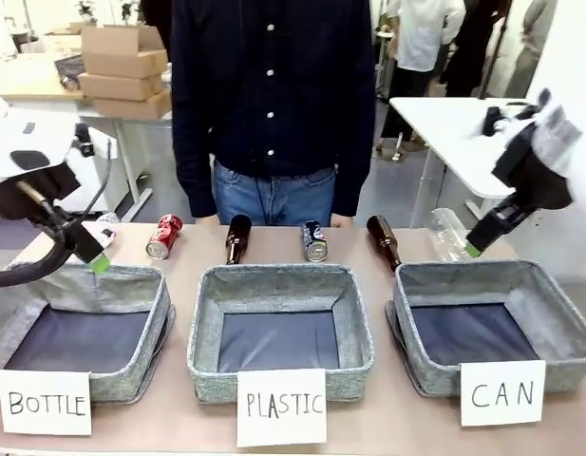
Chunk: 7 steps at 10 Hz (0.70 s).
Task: Sort the can waste into the basket.
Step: Pick up the can waste from the table and place it in the right Fabric basket.
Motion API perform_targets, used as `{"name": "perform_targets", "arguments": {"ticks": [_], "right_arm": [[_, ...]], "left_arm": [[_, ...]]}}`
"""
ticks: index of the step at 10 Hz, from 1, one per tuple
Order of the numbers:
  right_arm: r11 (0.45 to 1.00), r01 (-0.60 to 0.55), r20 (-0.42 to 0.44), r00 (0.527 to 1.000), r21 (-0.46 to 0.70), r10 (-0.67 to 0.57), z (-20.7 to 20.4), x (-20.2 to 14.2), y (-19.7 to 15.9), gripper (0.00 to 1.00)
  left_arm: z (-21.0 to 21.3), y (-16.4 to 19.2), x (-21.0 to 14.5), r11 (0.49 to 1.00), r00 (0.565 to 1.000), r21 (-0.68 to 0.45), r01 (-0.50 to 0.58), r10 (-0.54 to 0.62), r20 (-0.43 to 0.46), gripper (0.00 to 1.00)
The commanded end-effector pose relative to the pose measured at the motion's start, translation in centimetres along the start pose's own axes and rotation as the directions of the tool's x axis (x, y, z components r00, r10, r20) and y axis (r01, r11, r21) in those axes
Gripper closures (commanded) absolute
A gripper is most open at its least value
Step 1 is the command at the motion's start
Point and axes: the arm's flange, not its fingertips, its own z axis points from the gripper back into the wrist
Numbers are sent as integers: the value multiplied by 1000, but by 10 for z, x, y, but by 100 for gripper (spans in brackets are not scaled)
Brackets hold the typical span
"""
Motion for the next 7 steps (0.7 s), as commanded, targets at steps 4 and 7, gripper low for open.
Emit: {"name": "perform_targets", "arguments": {"ticks": [4,7], "right_arm": [[767,144,166,936,625,-311,-2,-9,-40,0],[403,195,105,784,894,-612,6,-42,-79,0]], "left_arm": [[13,27,-4,758,961,-632,161,24,274,0],[3,92,-66,512,821,-846,149,412,395,0]]}}
